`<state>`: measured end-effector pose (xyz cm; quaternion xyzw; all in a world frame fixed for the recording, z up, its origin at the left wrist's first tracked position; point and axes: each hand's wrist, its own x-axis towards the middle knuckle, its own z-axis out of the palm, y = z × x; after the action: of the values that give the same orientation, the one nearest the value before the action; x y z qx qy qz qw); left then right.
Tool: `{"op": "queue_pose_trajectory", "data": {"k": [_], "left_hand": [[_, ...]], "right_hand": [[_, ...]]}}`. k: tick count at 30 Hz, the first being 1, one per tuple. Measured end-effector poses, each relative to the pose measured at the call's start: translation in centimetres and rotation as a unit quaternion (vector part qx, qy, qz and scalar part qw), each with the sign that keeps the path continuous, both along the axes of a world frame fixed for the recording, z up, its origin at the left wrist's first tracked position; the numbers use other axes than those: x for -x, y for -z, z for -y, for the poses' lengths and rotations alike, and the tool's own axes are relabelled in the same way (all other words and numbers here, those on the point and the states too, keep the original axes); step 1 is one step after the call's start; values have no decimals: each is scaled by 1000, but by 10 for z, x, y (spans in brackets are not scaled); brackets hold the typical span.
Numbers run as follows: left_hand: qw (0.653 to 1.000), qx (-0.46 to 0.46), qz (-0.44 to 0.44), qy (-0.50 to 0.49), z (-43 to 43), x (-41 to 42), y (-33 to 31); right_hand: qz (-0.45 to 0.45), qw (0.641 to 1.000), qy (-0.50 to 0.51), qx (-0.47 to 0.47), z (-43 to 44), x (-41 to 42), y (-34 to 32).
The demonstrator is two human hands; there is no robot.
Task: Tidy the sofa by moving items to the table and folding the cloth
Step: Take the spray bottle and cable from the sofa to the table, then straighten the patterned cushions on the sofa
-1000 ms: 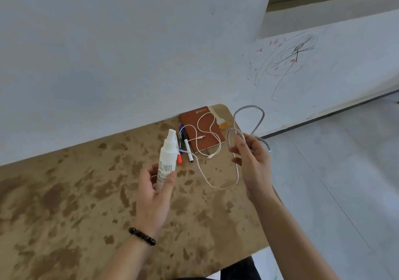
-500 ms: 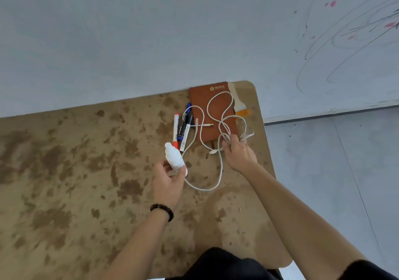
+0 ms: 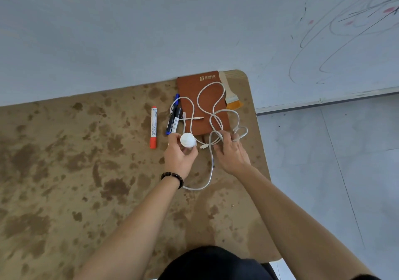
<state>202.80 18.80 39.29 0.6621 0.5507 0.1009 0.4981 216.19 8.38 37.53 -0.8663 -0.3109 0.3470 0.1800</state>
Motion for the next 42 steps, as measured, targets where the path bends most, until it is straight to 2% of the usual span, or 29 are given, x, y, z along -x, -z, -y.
{"op": "queue_pose_trajectory", "data": {"k": [5, 8, 11, 17, 20, 25, 30, 34, 39, 42], "left_hand": [[999, -22, -10, 24, 0, 0, 0], [998, -31, -5, 50, 2, 7, -14], [997, -58, 6, 51, 6, 22, -40], [990, -99, 61, 75, 26, 91, -102], [986, -120, 90, 72, 42, 145, -124], [987, -72, 139, 30, 69, 230, -137], [981, -64, 171, -71, 91, 283, -167], [963, -131, 159, -172, 123, 322, -180], [924, -174, 82, -330, 213, 390, -182], [891, -191, 22, -411, 298, 441, -185]], "right_hand": [[-11, 999, 11, 31, 0, -1, -14], [17, 997, 24, 66, 1, -2, -37], [39, 997, 38, 62, 8, 1, -61], [66, 996, 58, -30, 48, 41, -120], [74, 985, 111, -107, 83, 85, -137], [53, 965, 188, -174, 144, 169, -154], [53, 972, 106, -204, 158, 202, -171], [49, 969, -8, -240, 148, 206, -178], [-6, 949, -166, -268, 153, 242, -171], [-60, 934, -257, -240, 164, 291, -154]]}}
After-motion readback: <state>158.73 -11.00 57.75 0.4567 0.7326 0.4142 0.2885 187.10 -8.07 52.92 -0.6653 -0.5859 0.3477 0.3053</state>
